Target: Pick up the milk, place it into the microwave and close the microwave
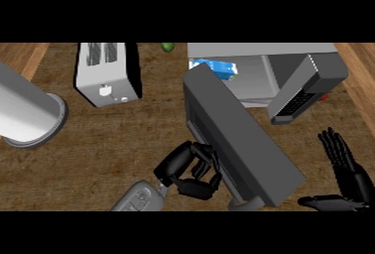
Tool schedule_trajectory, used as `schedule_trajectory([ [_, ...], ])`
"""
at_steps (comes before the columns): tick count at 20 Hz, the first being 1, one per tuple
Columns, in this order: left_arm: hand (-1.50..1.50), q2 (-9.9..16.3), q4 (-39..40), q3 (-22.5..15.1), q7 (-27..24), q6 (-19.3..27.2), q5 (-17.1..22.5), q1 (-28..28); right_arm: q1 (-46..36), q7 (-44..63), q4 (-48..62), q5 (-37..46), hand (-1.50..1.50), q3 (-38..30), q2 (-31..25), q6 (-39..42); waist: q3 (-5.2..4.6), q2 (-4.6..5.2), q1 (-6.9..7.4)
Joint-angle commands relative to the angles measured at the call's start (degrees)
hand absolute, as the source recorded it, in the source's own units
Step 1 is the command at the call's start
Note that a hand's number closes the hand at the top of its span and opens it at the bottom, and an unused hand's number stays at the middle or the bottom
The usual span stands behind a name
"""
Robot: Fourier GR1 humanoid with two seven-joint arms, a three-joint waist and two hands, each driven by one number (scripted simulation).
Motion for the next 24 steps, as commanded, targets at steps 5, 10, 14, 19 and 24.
schedule_trajectory([
  [5,1.50,-0.2,13.2,-8.7,-10.1,12.9,11.0,-6.4,4.4,3.5,-14.4,-8.3,-1.50,1.0,-2.8,10.1,-0.19,0.38,-2.88],
  [10,1.50,-0.2,16.0,-15.4,-10.1,17.4,19.6,-9.7,4.8,8.1,-20.4,-11.4,-1.50,1.4,-5.1,10.8,-0.17,0.76,-3.74],
  [14,1.50,-0.2,17.0,-19.0,-10.3,20.2,22.7,-11.8,6.2,11.0,-25.5,-13.6,-1.50,2.1,-7.1,12.1,-0.27,0.94,-5.99],
  [19,1.50,-0.2,14.2,-19.1,-12.2,22.2,31.3,-15.2,4.7,14.0,-28.1,-15.4,-1.50,4.2,-6.2,11.8,-0.27,1.58,-6.69],
  [24,1.50,-0.2,13.5,-18.5,-13.3,29.7,36.1,-17.0,4.8,15.7,-31.5,-16.2,-1.50,3.4,-9.4,12.7,-0.32,1.58,-9.14],
])
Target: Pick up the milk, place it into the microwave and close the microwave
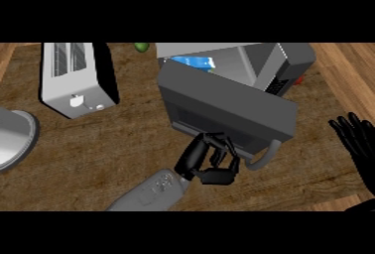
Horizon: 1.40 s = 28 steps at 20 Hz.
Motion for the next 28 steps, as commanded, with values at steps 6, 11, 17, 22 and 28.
schedule_trajectory([
  [6,1.50,-0.4,0.0,2.5,-0.6,11.0,9.7,-7.2,-3.3,2.3,-2.9,-2.3,-1.50,-2.2,-4.8,2.5,0.08,0.67,-2.39],
  [11,-1.50,-0.4,2.8,3.0,0.0,14.0,14.0,-9.9,-5.6,3.9,-4.0,-3.6,-1.50,-3.6,-6.4,2.2,0.08,1.23,-3.85],
  [17,-1.50,-0.4,4.4,5.2,0.8,17.5,18.5,-12.5,-10.8,1.9,-5.4,5.6,1.50,-10.2,-13.3,-4.0,-0.04,1.77,-5.41],
  [22,-1.50,-0.4,4.4,6.9,-0.9,18.5,22.7,-14.0,-13.5,1.5,-5.8,8.1,1.50,-10.0,-13.9,-5.5,-0.01,2.74,-4.88],
  [28,-1.50,-0.4,5.5,6.2,-2.5,20.0,25.1,-15.5,-16.1,1.8,-4.4,9.1,1.50,-10.6,-14.7,-6.5,0.14,3.42,-4.70],
])
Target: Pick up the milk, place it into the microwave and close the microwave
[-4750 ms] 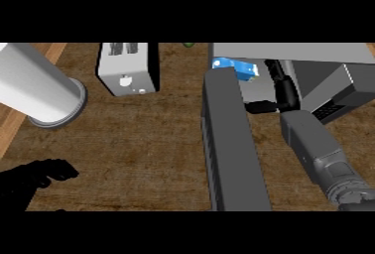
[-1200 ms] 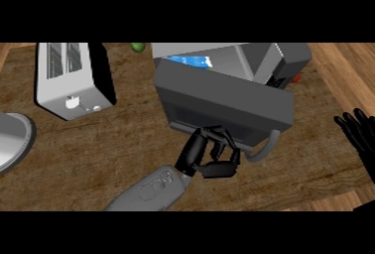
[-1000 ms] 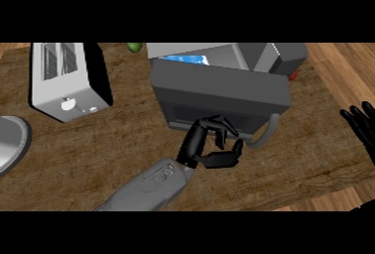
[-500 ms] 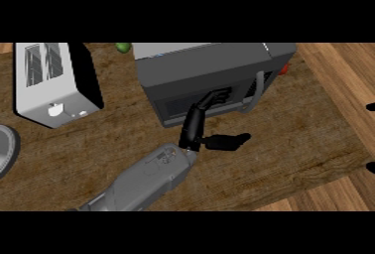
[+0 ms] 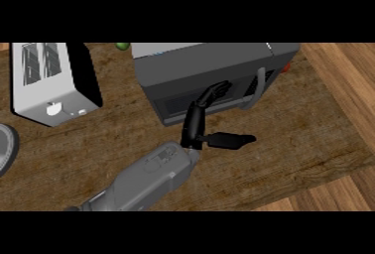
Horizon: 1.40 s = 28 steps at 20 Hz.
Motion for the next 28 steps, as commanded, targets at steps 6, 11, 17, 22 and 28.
schedule_trajectory([
  [6,-1.50,0.0,3.9,2.6,-2.5,1.6,4.6,-4.3,-3.3,-0.2,1.1,1.5,1.50,-0.1,-0.5,-1.1,0.07,1.03,-0.30],
  [11,-1.50,0.0,4.3,2.3,-3.6,1.5,6.6,-5.1,-4.7,0.0,3.1,2.1,1.50,0.0,-1.6,-0.6,0.14,1.42,-0.06],
  [17,-1.50,0.0,4.1,1.5,-5.1,1.1,7.9,-5.3,-4.3,1.7,6.7,-9.5,-1.50,3.5,6.5,5.0,0.40,1.94,0.77],
  [22,-1.50,0.0,5.3,1.1,-6.3,1.1,9.0,-6.1,-5.1,3.7,9.6,-13.3,-1.50,3.6,6.2,8.0,0.27,1.78,0.03],
  [28,-1.50,0.0,5.6,0.8,-7.1,0.8,10.6,-6.8,-7.3,5.1,13.2,-16.3,-1.50,2.6,4.7,10.6,0.27,1.88,-0.24],
])
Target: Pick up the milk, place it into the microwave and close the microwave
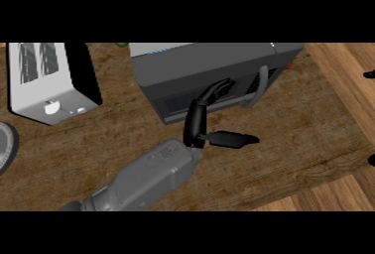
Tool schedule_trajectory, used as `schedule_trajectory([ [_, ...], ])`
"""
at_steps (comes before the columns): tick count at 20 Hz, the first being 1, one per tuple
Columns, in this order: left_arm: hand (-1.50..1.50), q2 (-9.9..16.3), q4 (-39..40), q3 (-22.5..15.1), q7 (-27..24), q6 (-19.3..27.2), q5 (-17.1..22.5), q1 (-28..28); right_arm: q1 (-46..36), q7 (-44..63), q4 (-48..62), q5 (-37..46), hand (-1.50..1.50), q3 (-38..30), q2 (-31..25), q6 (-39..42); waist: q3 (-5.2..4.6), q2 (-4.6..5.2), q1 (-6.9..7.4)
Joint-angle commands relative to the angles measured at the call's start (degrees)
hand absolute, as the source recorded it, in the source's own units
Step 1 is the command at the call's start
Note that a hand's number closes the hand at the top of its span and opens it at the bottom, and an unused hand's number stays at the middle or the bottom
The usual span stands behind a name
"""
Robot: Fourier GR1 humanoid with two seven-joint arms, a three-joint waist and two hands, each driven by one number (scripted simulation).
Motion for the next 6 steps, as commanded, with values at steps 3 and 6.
schedule_trajectory([
  [3,-1.50,0.0,4.1,3.1,0.2,1.2,2.8,-3.8,-2.0,1.2,3.1,-3.2,-1.50,-0.1,-0.4,2.8,-0.07,0.59,-0.57],
  [6,-1.50,0.0,4.6,3.0,-1.1,0.5,3.2,-3.5,-2.9,2.2,5.1,-5.1,-1.50,-1.2,-1.4,3.8,-0.10,0.53,-0.34],
])
